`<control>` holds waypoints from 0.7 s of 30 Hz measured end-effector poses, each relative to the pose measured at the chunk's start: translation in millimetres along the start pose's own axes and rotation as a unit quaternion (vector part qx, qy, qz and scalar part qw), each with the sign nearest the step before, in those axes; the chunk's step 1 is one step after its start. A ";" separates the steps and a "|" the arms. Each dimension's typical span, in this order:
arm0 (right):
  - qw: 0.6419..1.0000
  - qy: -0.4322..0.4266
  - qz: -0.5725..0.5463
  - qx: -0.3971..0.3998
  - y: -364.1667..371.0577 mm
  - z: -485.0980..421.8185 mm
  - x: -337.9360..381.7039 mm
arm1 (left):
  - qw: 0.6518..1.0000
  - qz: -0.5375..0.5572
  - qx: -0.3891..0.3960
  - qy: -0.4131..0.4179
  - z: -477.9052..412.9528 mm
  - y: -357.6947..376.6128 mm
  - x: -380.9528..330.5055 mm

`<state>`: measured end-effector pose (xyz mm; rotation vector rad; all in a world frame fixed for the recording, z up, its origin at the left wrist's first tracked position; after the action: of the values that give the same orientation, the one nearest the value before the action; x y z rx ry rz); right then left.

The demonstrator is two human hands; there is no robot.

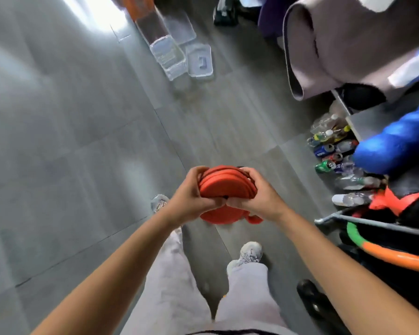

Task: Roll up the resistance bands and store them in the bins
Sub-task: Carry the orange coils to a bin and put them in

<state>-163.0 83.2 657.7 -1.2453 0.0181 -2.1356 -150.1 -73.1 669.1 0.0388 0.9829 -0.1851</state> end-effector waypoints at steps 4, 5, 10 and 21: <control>0.998 0.009 -0.057 -0.003 61.9 -53.7 64.7 | 0.997 0.047 -0.047 -0.024 -13.5 -106.4 -7.1; 0.996 0.020 -0.082 -0.013 76.4 -68.1 81.5 | 0.996 0.057 -0.060 -0.025 -17.6 -134.5 -11.9; 0.992 0.029 -0.121 -0.034 133.4 -139.6 170.3 | 0.990 0.096 -0.099 -0.017 -39.7 -262.1 -40.0; 0.997 0.001 -0.067 -0.029 165.0 -303.1 321.6 | 0.979 0.168 -0.119 0.007 -129.6 -437.2 -100.3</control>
<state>-418.9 -311.9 686.7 -1.3110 -0.0021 -2.2667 -386.7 -474.2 702.7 -0.0133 0.9919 0.2440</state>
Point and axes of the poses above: each hand's wrist, its own z-axis away from the middle knuckle, its own y-axis out of the palm, x = y × z, the point moved 7 cm from there along -z, towards the middle knuckle, and after that the axes turned 13 degrees about z, right-handed, at the moved point
